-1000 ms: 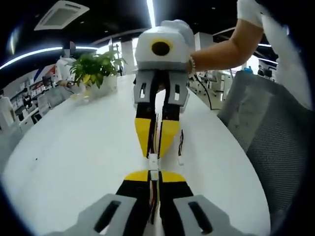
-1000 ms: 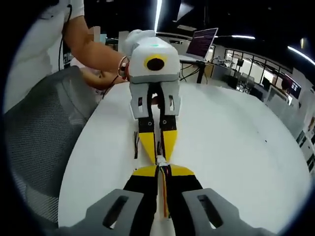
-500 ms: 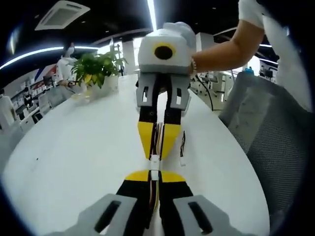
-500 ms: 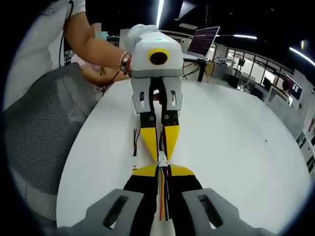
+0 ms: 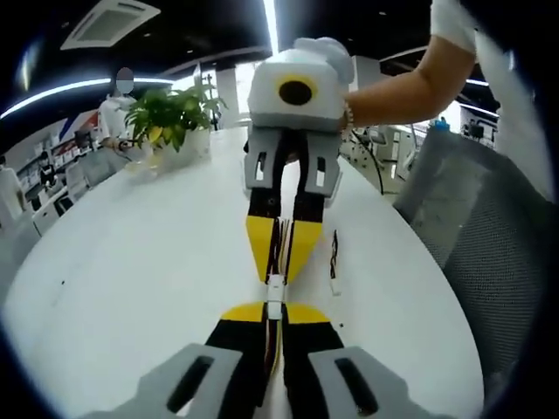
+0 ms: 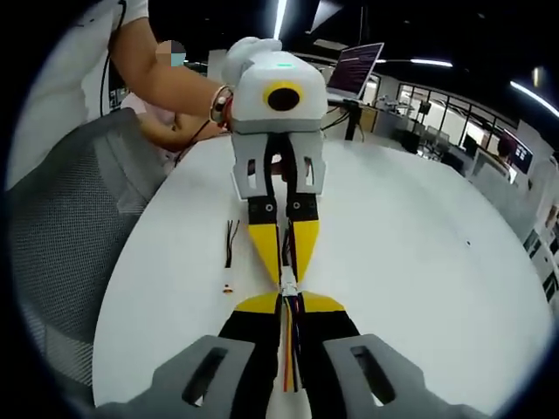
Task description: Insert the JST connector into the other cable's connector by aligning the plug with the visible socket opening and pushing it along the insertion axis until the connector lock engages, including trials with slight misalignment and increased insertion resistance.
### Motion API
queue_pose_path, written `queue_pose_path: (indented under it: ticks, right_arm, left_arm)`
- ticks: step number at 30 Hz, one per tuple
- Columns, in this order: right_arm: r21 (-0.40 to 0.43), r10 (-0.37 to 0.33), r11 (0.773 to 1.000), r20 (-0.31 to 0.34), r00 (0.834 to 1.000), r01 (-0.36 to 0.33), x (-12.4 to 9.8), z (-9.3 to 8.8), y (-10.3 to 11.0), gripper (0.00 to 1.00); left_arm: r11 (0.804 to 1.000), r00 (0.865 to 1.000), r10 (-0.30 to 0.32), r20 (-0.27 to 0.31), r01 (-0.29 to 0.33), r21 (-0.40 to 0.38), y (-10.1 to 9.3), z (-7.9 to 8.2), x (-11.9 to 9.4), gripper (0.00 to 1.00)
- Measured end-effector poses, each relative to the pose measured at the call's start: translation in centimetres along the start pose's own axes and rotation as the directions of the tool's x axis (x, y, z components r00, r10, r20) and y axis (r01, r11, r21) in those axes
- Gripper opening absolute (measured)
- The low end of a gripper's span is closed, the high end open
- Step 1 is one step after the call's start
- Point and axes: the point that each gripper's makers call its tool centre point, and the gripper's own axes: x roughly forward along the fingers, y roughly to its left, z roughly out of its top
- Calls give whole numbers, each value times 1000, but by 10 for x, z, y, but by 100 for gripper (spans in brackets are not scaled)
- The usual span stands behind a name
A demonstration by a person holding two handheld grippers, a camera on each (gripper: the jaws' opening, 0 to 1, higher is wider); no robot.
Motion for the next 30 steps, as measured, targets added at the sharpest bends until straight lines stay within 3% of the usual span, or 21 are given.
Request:
queue_pose_path:
  ticks: [18, 30]
  right_arm:
    - [48, 5, 999, 20, 1000, -6, 8, -15, -15, 4]
    - [66, 17, 998, 11, 1000, -18, 14, -23, -13, 4]
  left_arm:
    - [999, 1000, -11, -10, 11, -39, 14, -12, 12, 0]
    - [998, 999, -29, -16, 28, -58, 12, -19, 18, 0]
